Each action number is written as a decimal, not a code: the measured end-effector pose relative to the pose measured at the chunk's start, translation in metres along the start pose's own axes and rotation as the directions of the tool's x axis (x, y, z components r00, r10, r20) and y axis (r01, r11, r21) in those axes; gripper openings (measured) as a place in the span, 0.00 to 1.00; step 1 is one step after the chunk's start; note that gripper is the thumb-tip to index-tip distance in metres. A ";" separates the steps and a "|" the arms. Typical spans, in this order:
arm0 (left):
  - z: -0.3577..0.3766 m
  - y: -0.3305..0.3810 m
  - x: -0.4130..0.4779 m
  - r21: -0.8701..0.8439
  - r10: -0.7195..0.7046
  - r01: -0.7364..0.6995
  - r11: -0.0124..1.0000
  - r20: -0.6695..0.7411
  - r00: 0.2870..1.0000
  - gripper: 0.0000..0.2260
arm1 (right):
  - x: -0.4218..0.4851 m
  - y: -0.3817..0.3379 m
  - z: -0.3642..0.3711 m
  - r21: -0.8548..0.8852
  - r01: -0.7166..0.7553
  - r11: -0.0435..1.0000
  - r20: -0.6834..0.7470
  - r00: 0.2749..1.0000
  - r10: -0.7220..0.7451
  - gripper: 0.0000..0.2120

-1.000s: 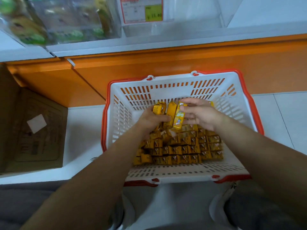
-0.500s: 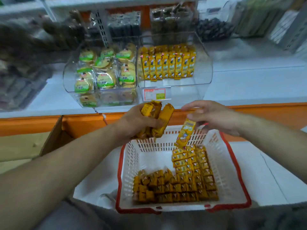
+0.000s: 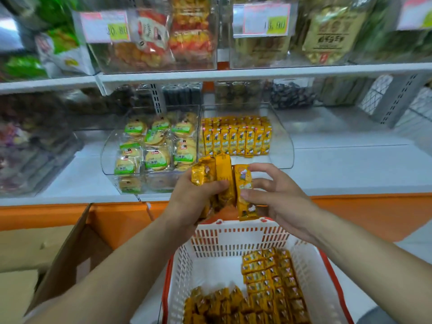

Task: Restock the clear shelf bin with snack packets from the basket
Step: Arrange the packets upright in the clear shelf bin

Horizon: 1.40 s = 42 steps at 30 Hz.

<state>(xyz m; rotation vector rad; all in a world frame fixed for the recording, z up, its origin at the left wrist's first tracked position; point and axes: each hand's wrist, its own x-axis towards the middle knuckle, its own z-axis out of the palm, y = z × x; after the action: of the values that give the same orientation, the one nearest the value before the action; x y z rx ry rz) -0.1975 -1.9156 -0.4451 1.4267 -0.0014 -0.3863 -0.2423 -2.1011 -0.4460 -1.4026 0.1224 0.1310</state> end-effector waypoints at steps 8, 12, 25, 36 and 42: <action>-0.037 0.016 0.034 0.042 0.058 -0.054 0.998 -0.088 0.994 0.18 | 0.061 -0.021 0.009 -0.285 0.196 0.938 -0.074 0.972 -0.225 0.22; -0.071 0.022 0.048 0.065 0.117 -0.107 0.992 -0.163 0.980 0.19 | 0.128 -0.030 0.012 -0.454 0.251 0.855 -0.143 0.926 -0.348 0.21; -0.107 0.010 0.073 0.067 0.152 -0.145 0.987 -0.127 0.980 0.21 | 0.276 0.002 0.024 -0.917 0.122 0.380 -0.028 0.930 -0.366 0.21; -0.096 0.012 0.073 0.039 0.131 -0.127 0.991 -0.137 0.982 0.22 | 0.248 -0.011 0.027 -0.950 0.073 0.303 -0.024 0.952 -0.305 0.28; -0.073 0.018 0.061 0.043 0.103 -0.100 0.994 -0.076 0.992 0.17 | 0.135 -0.032 0.025 -0.531 0.245 0.811 0.036 0.963 -0.268 0.10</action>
<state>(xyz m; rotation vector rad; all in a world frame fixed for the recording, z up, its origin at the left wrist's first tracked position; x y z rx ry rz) -0.1192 -1.8602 -0.4532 1.4732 -0.0182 -0.2484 -0.1042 -2.0786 -0.4330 -1.9672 -0.0817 -0.1014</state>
